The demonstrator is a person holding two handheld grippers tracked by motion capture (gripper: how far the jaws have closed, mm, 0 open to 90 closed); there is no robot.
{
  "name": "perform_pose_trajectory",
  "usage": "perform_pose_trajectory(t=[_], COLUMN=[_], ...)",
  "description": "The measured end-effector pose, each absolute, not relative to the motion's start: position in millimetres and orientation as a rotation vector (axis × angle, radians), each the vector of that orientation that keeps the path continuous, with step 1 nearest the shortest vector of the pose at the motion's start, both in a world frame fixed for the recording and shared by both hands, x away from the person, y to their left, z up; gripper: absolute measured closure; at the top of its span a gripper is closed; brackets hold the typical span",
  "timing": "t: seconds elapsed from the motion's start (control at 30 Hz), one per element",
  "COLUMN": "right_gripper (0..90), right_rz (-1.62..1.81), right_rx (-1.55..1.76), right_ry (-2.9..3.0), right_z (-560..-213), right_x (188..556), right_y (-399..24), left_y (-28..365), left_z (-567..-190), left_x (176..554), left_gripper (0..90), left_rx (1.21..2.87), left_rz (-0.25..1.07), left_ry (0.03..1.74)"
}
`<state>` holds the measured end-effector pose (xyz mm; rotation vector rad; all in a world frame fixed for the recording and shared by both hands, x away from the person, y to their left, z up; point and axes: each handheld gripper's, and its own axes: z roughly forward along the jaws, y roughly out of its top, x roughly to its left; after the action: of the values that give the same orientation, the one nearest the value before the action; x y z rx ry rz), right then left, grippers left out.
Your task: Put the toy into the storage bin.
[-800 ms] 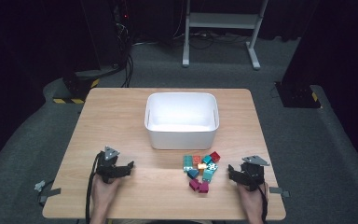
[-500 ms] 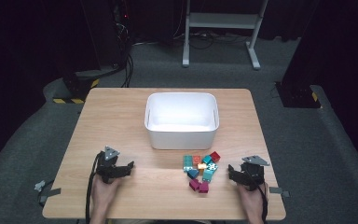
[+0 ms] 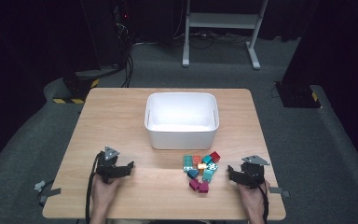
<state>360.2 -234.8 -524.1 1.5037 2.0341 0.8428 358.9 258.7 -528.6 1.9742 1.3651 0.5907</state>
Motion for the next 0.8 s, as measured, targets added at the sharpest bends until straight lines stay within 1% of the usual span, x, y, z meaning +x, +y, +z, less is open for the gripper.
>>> perform_pose_trajectory(t=[0.07,0.1,0.8], right_gripper=[19.7,21.7,31.6], right_rz=[0.846,0.856,0.998], right_rx=[1.501,1.485,1.346], right_ry=[2.036,2.046,2.118], right_z=[-524.1,-524.1,-512.8], right_x=[359.8,358.5,353.0], right_y=[-234.0,-232.5,-213.2], left_y=[258.7,258.7,258.9], left_z=[-528.6,-528.6,-528.7], left_x=[358.9,359.0,358.9], left_gripper=[14.3,14.3,14.3], left_rx=[1.974,1.974,1.974], left_rz=[0.591,0.591,0.591], left_ry=[1.365,1.365,1.365])
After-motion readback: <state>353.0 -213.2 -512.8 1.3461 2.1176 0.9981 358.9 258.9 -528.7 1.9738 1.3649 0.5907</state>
